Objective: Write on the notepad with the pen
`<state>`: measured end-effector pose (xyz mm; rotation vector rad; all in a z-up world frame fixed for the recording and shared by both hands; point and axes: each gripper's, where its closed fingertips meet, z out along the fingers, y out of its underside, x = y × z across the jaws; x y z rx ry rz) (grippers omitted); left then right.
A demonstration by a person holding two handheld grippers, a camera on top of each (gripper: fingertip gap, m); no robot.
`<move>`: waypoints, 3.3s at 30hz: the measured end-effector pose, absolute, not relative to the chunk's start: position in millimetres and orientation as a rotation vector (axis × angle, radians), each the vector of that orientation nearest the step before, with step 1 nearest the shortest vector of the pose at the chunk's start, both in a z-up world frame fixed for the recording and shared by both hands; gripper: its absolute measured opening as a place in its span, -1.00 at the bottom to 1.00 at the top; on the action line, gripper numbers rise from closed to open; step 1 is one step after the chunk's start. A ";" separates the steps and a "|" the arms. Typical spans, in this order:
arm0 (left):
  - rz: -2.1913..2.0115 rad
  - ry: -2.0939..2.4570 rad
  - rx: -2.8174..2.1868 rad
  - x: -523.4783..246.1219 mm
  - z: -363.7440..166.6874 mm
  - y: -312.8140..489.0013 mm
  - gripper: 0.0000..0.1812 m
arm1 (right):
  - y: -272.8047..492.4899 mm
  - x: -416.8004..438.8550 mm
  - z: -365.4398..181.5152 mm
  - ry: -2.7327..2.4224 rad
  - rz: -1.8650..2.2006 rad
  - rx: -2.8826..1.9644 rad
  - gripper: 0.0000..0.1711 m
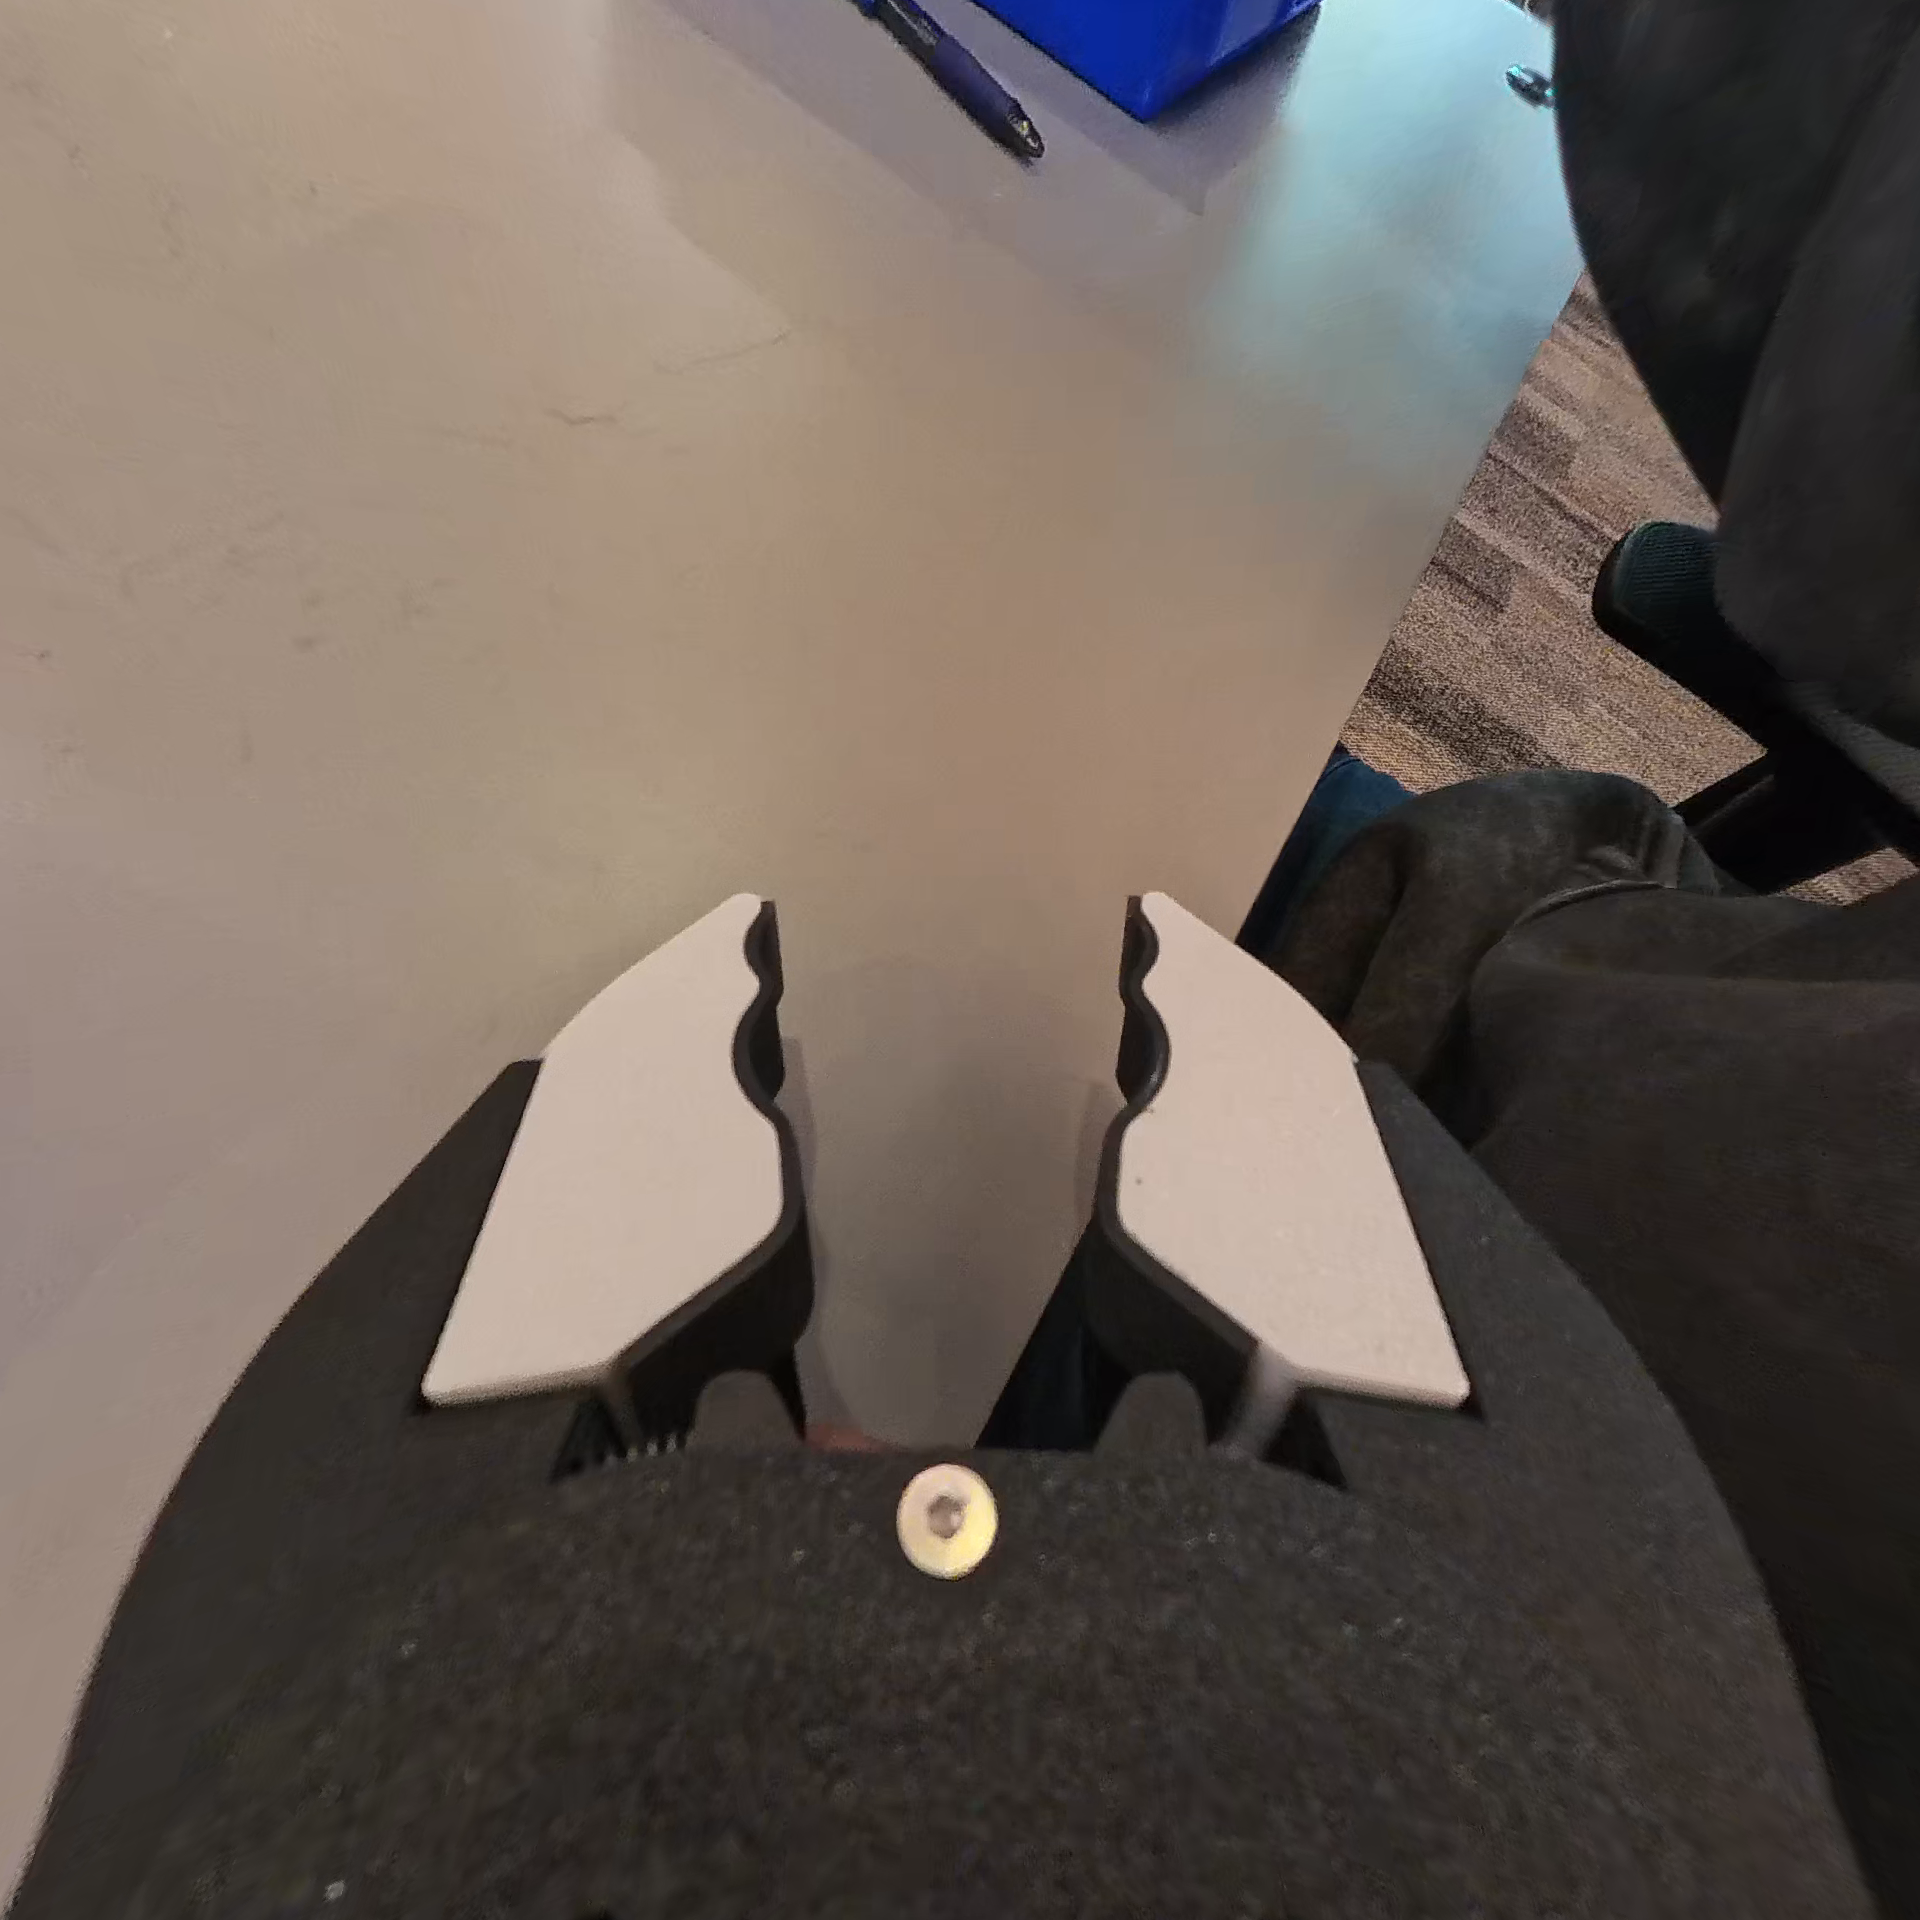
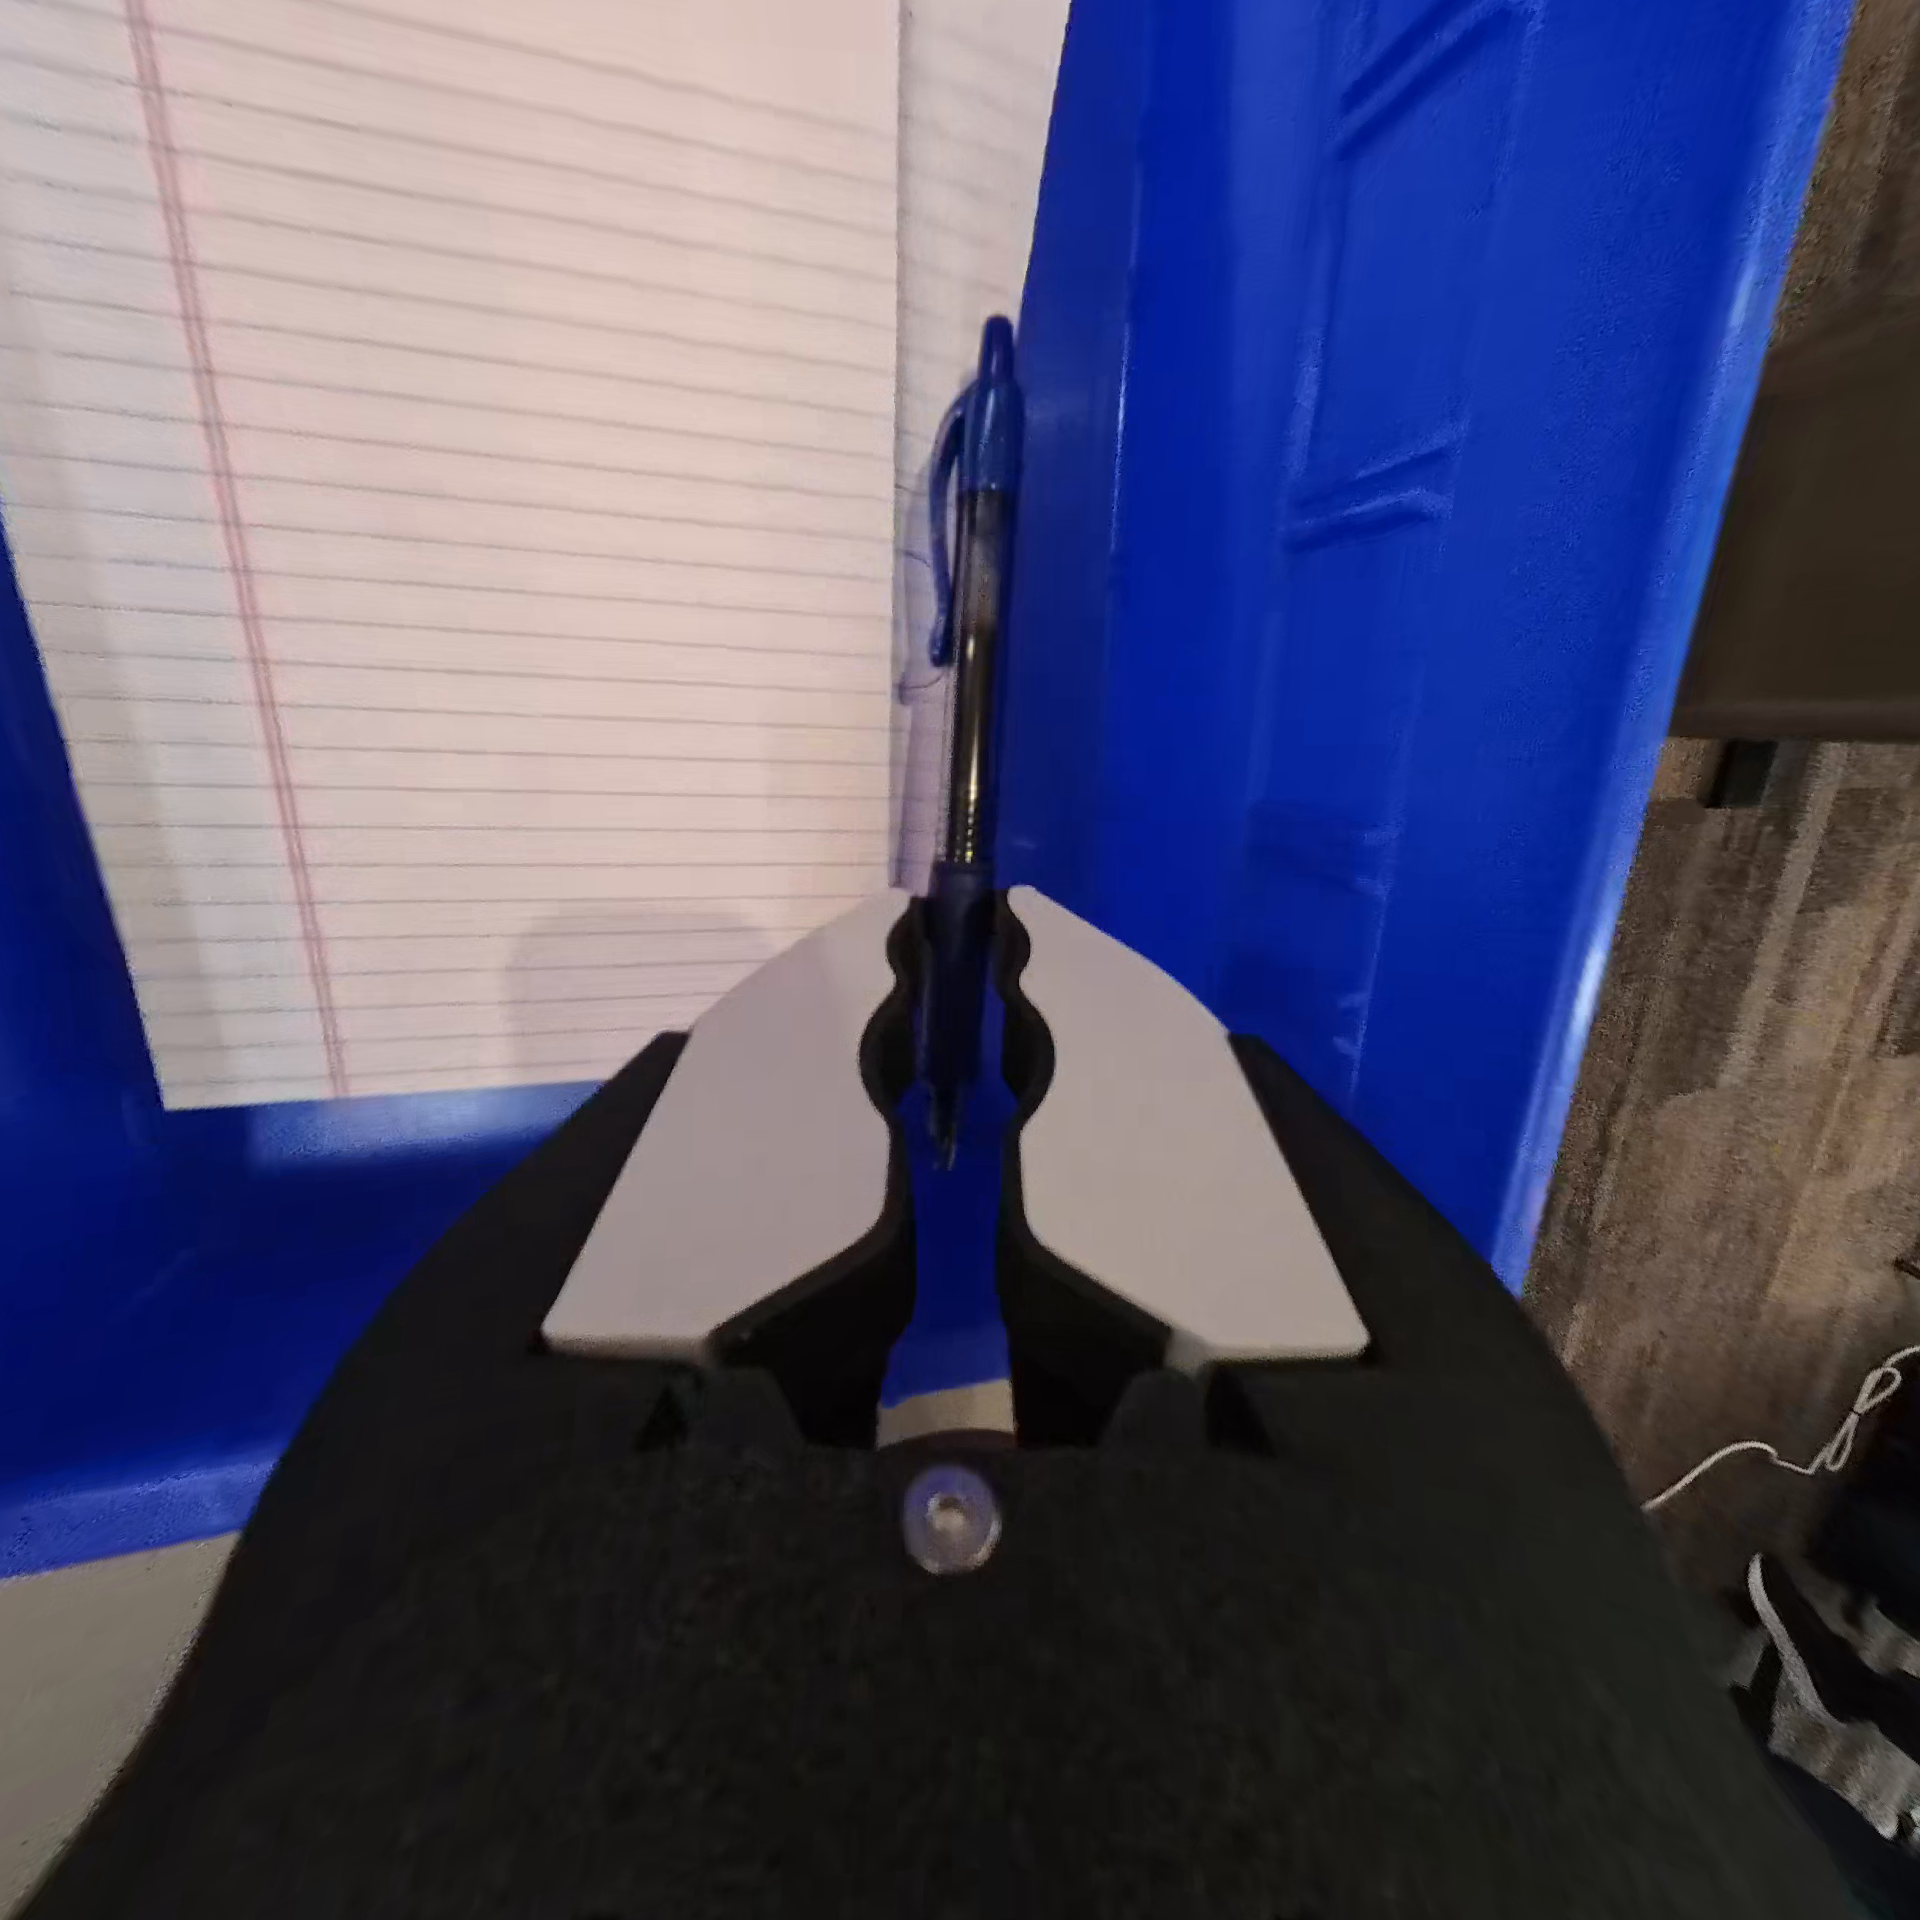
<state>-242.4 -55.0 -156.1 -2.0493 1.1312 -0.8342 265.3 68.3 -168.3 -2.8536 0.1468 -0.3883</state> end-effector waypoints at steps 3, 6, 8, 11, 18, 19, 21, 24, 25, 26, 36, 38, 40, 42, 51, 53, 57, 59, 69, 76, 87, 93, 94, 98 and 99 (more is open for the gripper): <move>-0.838 1.129 -2.052 -242.0 -156.4 -54.9 -0.31 | 69.8 270.1 -179.9 0.165 -0.408 -2.857 -0.86; -0.831 1.140 -2.055 -241.9 -158.1 -55.9 -0.31 | 69.8 281.8 -186.0 0.169 -0.478 -2.862 -0.85; -0.832 1.140 -2.055 -241.6 -158.2 -55.9 -0.31 | 70.6 289.2 -183.6 0.158 -0.532 -2.840 -0.85; -0.832 1.136 -2.058 -242.0 -158.3 -55.6 -0.31 | 67.4 288.1 -161.4 0.133 -0.580 -2.793 -0.66; -0.832 1.125 -2.060 -243.6 -157.7 -54.3 -0.31 | 73.2 144.7 -63.0 -0.092 -0.085 -2.383 -0.57; -0.833 1.129 -2.060 -243.1 -158.4 -54.8 -0.31 | 71.7 108.5 -66.1 -0.140 0.053 -2.366 -0.55; -0.838 1.141 -2.065 -241.4 -160.3 -56.5 -0.31 | 65.7 53.7 -89.3 -0.182 0.201 -2.409 -0.49; -0.852 1.162 -2.062 -238.6 -161.1 -61.4 -0.31 | 72.9 19.9 -125.4 -0.094 0.234 -2.406 -0.50; -0.854 1.169 -2.059 -238.0 -160.8 -62.8 -0.31 | 77.2 24.3 -137.6 -0.040 0.177 -2.428 -0.49; -0.856 1.174 -2.056 -237.7 -160.1 -64.0 -0.31 | 82.8 34.4 -145.7 0.015 0.093 -2.431 -0.51; -0.892 1.178 -2.036 -239.6 -153.6 -66.2 -0.31 | 84.2 62.0 -195.3 0.088 -0.301 -2.566 -0.81; -0.897 1.177 -2.036 -240.1 -153.2 -66.1 -0.31 | 86.2 59.9 -195.7 0.081 -0.290 -2.558 -0.85; -0.891 1.175 -2.037 -241.4 -153.3 -65.9 -0.31 | 86.8 55.9 -195.6 0.034 -0.274 -2.552 -0.86; -0.888 1.172 -2.034 -242.7 -152.7 -66.1 -0.31 | 84.3 45.6 -187.5 -0.020 -0.210 -2.524 -0.87; -0.876 1.157 -2.058 -241.7 -156.7 -62.9 -0.31 | 52.7 78.7 -8.2 -0.145 -0.179 -2.150 -0.87; -0.873 1.167 -2.060 -238.8 -158.0 -64.1 -0.31 | 54.4 131.4 9.7 -0.078 -0.295 -2.143 -0.87; -0.858 1.185 -2.058 -233.8 -158.4 -66.8 -0.31 | 74.7 214.5 -25.8 0.036 -0.315 -2.292 -0.87; -0.854 1.186 -2.061 -232.1 -158.4 -67.4 -0.31 | 82.8 240.4 -63.9 0.066 -0.309 -2.411 -0.87; -0.836 1.159 -2.086 -229.0 -159.3 -64.3 -0.31 | 89.4 267.8 -163.1 0.118 -0.412 -2.654 -0.87; -0.830 1.157 -2.093 -226.8 -161.6 -64.1 -0.31 | 88.5 273.0 -182.7 0.117 -0.432 -2.728 -0.87; -0.790 1.126 -2.098 -229.7 -159.6 -55.8 -0.31 | 92.7 245.5 -134.4 0.059 -0.328 -2.442 -0.62; -0.769 1.111 -2.088 -225.0 -156.5 -51.6 -0.31 | 78.5 157.0 -71.1 -0.069 0.021 -2.026 -0.57; -0.767 1.112 -2.084 -223.2 -156.0 -51.5 -0.31 | 72.5 138.7 -65.5 -0.085 0.081 -1.966 -0.57; -0.751 1.120 -2.081 -216.0 -155.7 -51.6 -0.31 | 46.2 73.9 -65.6 -0.188 0.198 -1.838 -0.55; -0.745 1.122 -2.080 -214.4 -155.9 -51.6 -0.31 | 41.0 61.5 -68.8 -0.229 0.196 -1.829 -0.55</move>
